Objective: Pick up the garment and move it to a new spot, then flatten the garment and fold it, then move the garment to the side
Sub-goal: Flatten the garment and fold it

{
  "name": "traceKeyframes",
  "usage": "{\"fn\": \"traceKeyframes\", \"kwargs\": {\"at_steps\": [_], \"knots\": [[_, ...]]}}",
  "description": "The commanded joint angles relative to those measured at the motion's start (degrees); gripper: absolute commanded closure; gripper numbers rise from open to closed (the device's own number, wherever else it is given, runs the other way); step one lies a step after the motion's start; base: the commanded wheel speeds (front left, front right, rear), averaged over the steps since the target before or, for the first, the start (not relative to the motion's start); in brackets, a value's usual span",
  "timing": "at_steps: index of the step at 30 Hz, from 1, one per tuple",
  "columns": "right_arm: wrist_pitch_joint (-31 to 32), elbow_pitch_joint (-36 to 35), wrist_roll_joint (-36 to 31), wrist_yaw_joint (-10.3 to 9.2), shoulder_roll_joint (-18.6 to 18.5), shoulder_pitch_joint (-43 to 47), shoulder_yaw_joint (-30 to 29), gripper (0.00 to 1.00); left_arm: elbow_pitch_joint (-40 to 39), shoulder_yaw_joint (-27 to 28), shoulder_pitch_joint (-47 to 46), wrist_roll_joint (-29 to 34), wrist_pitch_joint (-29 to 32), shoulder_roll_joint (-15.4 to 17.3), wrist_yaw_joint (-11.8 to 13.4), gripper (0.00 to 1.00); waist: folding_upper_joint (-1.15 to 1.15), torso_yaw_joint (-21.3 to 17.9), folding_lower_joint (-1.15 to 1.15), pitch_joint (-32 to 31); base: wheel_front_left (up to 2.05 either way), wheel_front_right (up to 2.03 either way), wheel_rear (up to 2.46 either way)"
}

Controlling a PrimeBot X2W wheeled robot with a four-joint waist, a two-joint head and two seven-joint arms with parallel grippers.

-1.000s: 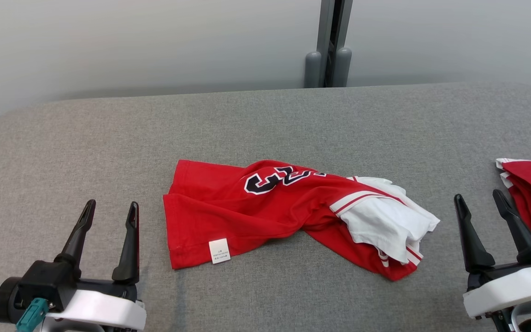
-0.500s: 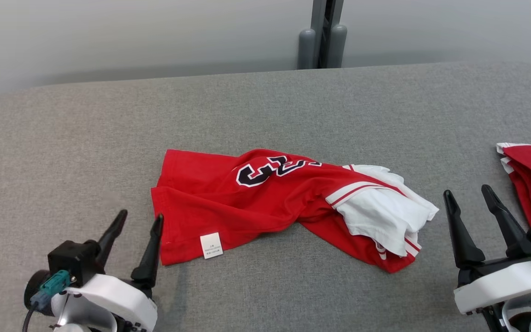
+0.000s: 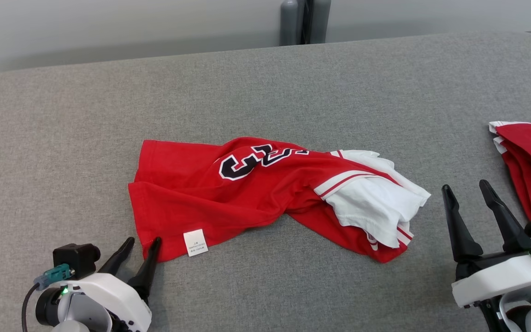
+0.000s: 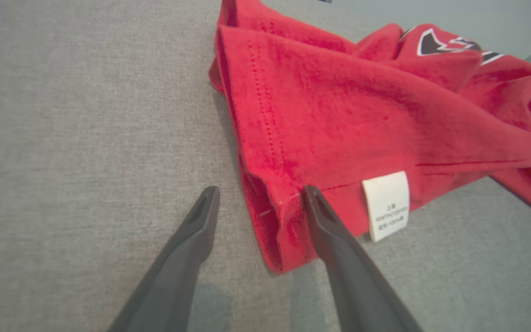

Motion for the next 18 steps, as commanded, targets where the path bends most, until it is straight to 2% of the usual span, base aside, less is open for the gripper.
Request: {"fn": "traceKeyframes", "kwargs": {"at_steps": [1, 2, 3, 9, 18], "knots": [[-0.4, 0.3, 0.1, 0.0, -0.2, -0.6, 0.0, 0.0, 0.7, 0.0, -1.3, -0.4, -0.4, 0.5, -0.5, 0.47, 0.0, -0.2, 0.0, 0.2, 0.0, 0.0, 0.0], [-0.5, 0.4, 0.1, 0.0, -0.2, -0.5, -0.1, 0.0, 1.0, 0.0, -1.4, -0.6, -0.8, 0.4, -0.7, 0.79, 0.0, -0.2, 0.0, 0.2, 0.0, 0.0, 0.0], [-0.5, 0.4, 0.2, 0.0, -0.1, -0.4, -0.2, 0.0, 1.4, -0.1, -1.5, -0.7, -1.0, 0.3, -0.9, 1.0, 0.0, -0.3, 0.0, 0.3, 0.0, 0.0, 0.0], [1.3, 1.1, 0.6, 0.0, -1.1, 1.8, 1.2, 0.0, 2.1, -0.4, -2.3, -0.3, -2.3, 0.8, -1.4, 1.0, 0.0, 0.3, 0.0, 0.5, 0.0, 0.0, 0.0], [4.4, 1.9, 4.0, 0.0, -4.8, 5.3, 12.1, 0.0, 2.1, -0.9, -3.1, -0.3, -2.8, 0.8, -1.2, 1.0, 0.0, 1.1, 0.0, 1.0, 0.0, 0.0, 0.0]]}}
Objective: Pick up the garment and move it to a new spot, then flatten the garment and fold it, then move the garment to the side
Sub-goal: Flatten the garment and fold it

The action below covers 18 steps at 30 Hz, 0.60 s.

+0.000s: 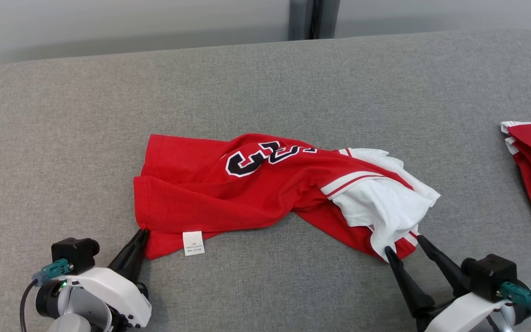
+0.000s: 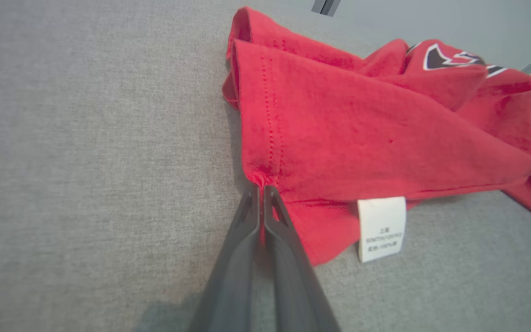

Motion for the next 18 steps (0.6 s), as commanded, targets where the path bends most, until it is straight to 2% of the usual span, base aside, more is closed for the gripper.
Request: {"fn": "traceKeyframes", "kwargs": {"at_steps": [1, 8, 9, 10, 11, 12, 18], "knots": [[-0.1, 0.6, 0.7, 0.0, -0.6, 0.3, 1.0, 0.0, 0.0, 0.1, -0.9, 0.0, -0.2, 0.5, 0.0, 1.0, 0.0, 0.0, 0.0, 0.2, 0.0, 0.0, 0.0], [-1.0, 4.6, 3.3, 0.0, -0.6, -3.4, 4.5, 0.02, 0.0, -0.1, -1.4, -0.2, -0.4, 0.5, 0.3, 1.0, 0.0, 0.2, 0.0, 0.6, 0.0, 0.0, 0.0], [-1.1, 5.2, 4.0, 0.0, -0.5, -3.9, 5.1, 0.53, 0.0, -0.1, -1.5, -0.2, -0.5, 0.5, 0.3, 1.0, 0.0, 0.3, 0.0, 0.6, 0.0, 0.0, 0.0], [-1.1, 5.9, 4.3, 0.01, -0.6, -4.4, 5.6, 0.68, 0.1, -0.2, -1.5, -0.3, -0.5, 0.4, 0.3, 1.0, 0.0, 0.3, 0.0, 0.6, 0.0, 0.0, 0.0], [-1.4, 6.4, 4.4, 0.0, -0.7, -5.0, 5.7, 0.91, 0.1, -0.2, -1.5, -0.3, -0.7, 0.4, 0.2, 1.0, 0.0, 0.4, 0.0, 0.7, 0.0, 0.0, 0.0], [-1.7, 6.7, 4.8, 0.0, -0.8, -5.3, 5.8, 1.0, 0.0, -0.2, -1.6, -0.3, -0.9, 0.4, 0.2, 1.0, 0.0, 0.5, 0.0, 0.6, 0.0, 0.0, 0.0], [-5.2, 5.0, 4.9, 0.0, -1.1, -6.2, 4.6, 1.0, -1.8, 0.4, -1.8, 0.3, -2.9, 0.7, 0.7, 1.0, 0.0, 0.6, 0.0, 0.5, 0.0, 0.0, 0.0]]}}
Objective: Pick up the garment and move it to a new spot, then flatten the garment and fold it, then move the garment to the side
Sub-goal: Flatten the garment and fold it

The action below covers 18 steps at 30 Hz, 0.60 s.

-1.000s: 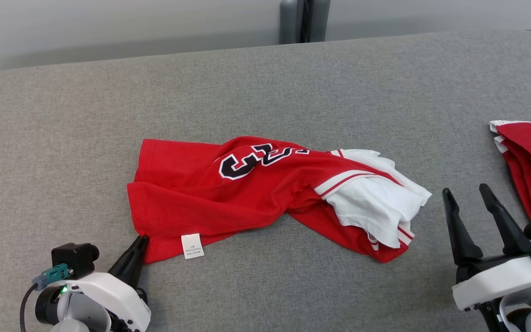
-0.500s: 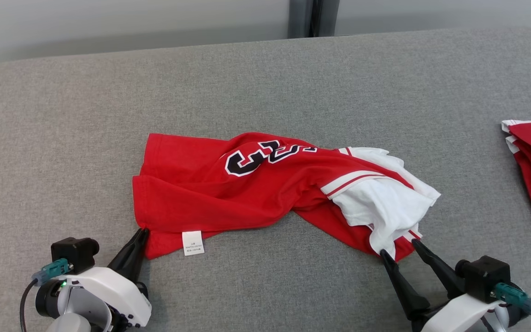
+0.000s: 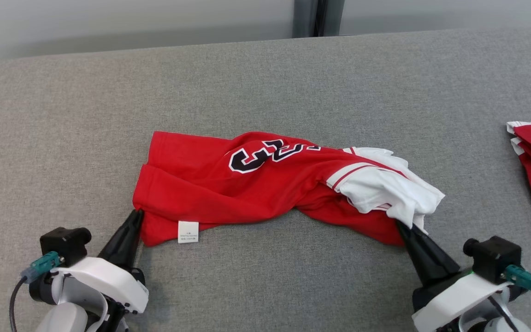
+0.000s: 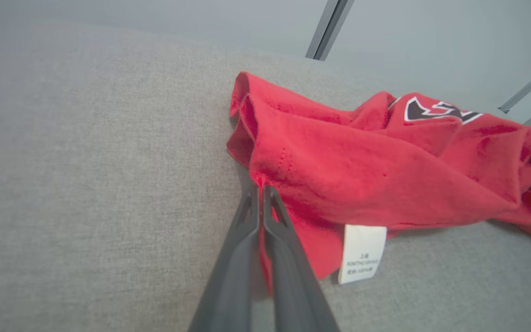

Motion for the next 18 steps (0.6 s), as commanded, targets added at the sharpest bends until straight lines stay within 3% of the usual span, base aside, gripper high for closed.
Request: {"fn": "traceKeyframes", "kwargs": {"at_steps": [1, 10, 18], "knots": [[-0.7, -0.8, -0.4, 0.0, -0.4, -1.0, -0.8, 1.0, -0.8, 0.5, -0.8, 0.4, -0.6, 0.7, 0.4, 1.0, 0.0, 0.0, 0.0, 0.0, 0.0, 0.0, 0.0], [-4.0, -11.3, -4.0, 0.0, -0.8, -3.7, -8.8, 1.0, -13.9, 3.6, -2.1, 2.6, -2.5, 3.9, 4.4, 1.0, 0.0, -0.3, 0.0, -1.3, 0.0, 0.0, 0.0], [-3.1, -19.0, -2.3, 0.01, -2.4, -10.6, -14.2, 1.0, -29.1, 6.9, -6.6, 6.1, -0.4, 7.8, 9.0, 1.0, 0.0, -0.2, 0.0, -3.2, 0.0, 0.0, 0.0]]}}
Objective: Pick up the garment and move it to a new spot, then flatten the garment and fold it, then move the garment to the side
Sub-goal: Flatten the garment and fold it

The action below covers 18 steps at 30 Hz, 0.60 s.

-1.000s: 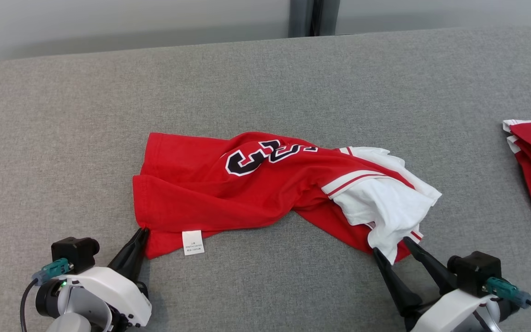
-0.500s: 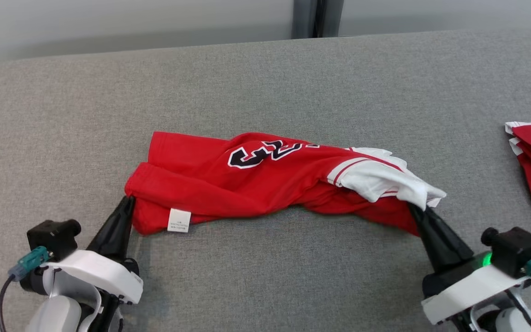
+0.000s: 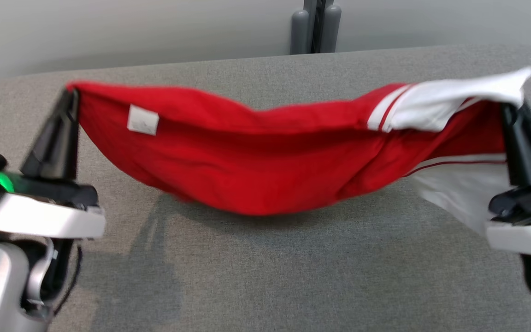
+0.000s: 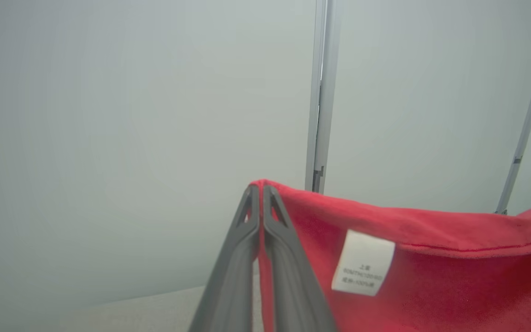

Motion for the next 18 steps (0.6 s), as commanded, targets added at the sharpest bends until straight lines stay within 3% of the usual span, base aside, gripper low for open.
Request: {"fn": "traceKeyframes", "kwargs": {"at_steps": [1, 8, 18], "knots": [[0.1, -1.0, 0.6, 0.0, -0.5, -1.4, -0.7, 1.0, -1.7, 0.6, -1.6, 0.9, 0.1, 0.6, 0.8, 1.0, 0.0, 0.0, 0.0, -0.4, 0.0, 0.0, 0.0], [1.7, -5.6, 1.2, 0.0, -1.9, -5.8, -3.3, 1.0, -11.5, 2.7, -6.6, 4.4, 0.8, 2.4, 4.0, 1.0, 0.0, -0.1, 0.0, -2.2, 0.0, 0.0, 0.0], [4.1, -7.9, 1.7, 0.0, -1.3, -4.6, -4.3, 1.0, -15.8, 2.8, -7.7, 5.5, 2.6, 3.3, 5.4, 1.0, 0.0, -0.3, 0.0, -2.8, 0.0, 0.0, 0.0]]}}
